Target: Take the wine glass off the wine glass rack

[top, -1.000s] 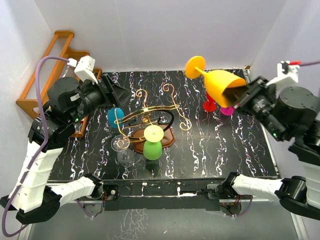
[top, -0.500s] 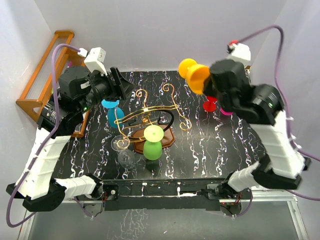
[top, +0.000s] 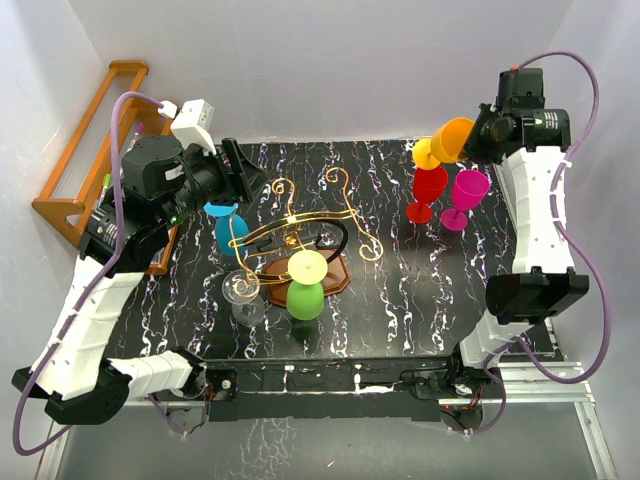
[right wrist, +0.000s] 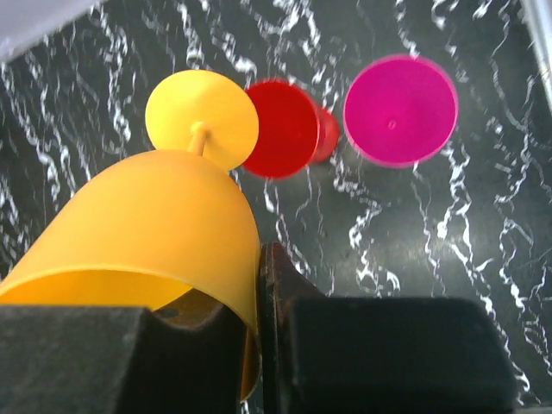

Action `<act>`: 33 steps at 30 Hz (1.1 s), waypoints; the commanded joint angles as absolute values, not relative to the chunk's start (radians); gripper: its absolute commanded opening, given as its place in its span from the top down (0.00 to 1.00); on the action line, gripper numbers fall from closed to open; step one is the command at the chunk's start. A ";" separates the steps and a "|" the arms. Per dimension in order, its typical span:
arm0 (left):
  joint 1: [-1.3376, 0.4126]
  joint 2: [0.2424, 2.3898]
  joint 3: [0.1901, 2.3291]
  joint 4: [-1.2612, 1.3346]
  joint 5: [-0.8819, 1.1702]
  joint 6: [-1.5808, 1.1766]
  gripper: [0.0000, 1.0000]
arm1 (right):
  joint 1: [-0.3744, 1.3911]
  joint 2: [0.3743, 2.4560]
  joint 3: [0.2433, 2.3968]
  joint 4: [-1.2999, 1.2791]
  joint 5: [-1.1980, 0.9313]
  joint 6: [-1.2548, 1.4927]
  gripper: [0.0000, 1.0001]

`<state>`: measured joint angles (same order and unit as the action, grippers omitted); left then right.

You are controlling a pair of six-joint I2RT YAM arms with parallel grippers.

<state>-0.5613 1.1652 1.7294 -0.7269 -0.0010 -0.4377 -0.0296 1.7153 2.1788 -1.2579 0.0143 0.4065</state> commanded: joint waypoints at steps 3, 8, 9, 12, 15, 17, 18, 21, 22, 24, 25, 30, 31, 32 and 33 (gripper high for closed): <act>-0.566 1.171 1.724 -0.707 0.008 -0.432 0.46 | -0.034 1.478 2.100 -1.289 -0.175 0.359 0.92; -0.565 1.166 1.702 -0.708 0.022 -0.440 0.46 | -0.033 1.373 1.890 -1.323 -0.191 0.363 0.92; -0.565 1.162 1.697 -0.708 0.020 -0.440 0.46 | -0.032 1.355 1.832 -1.324 -0.194 0.364 0.92; -0.566 1.162 1.700 -0.728 0.021 -0.433 0.46 | -0.029 1.318 1.699 -1.322 -0.191 0.363 0.92; -0.565 1.165 1.713 -0.753 0.024 -0.428 0.46 | -0.018 1.296 1.604 -1.321 -0.086 0.372 0.92; -0.566 1.163 1.715 -0.761 0.029 -0.428 0.46 | -0.015 1.292 1.564 -1.314 -0.035 0.377 0.92; -0.566 1.162 1.714 -0.763 0.030 -0.430 0.46 | -0.015 1.290 1.545 -1.305 -0.019 0.379 0.92; -0.566 1.159 1.706 -0.769 0.037 -0.434 0.46 | -0.015 1.298 1.486 -1.275 0.023 0.380 0.92; -0.565 1.157 1.704 -0.771 0.037 -0.435 0.46 | -0.015 1.301 1.469 -1.261 0.029 0.380 0.92; -0.565 1.149 1.690 -0.770 0.036 -0.438 0.47 | -0.015 1.305 1.434 -1.225 0.043 0.383 0.92; -0.565 1.142 1.682 -0.765 0.034 -0.441 0.47 | -0.015 1.305 1.420 -1.206 0.050 0.385 0.92; -0.566 1.120 1.660 -0.765 0.021 -0.448 0.47 | -0.015 1.327 1.384 -1.128 0.083 0.397 0.92; -0.566 1.114 1.656 -0.764 0.018 -0.449 0.47 | -0.015 1.335 1.381 -1.117 0.087 0.399 0.92; -0.566 1.111 1.654 -0.765 0.015 -0.449 0.47 | -0.015 1.343 1.378 -1.106 0.093 0.400 0.91; -0.565 1.109 1.652 -0.767 0.012 -0.449 0.47 | -0.015 1.351 1.376 -1.095 0.095 0.401 0.91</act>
<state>-0.5613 1.1496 1.6611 -0.7673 0.0223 -0.4465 -0.0189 1.3350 1.3777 -1.2133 0.0486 0.3847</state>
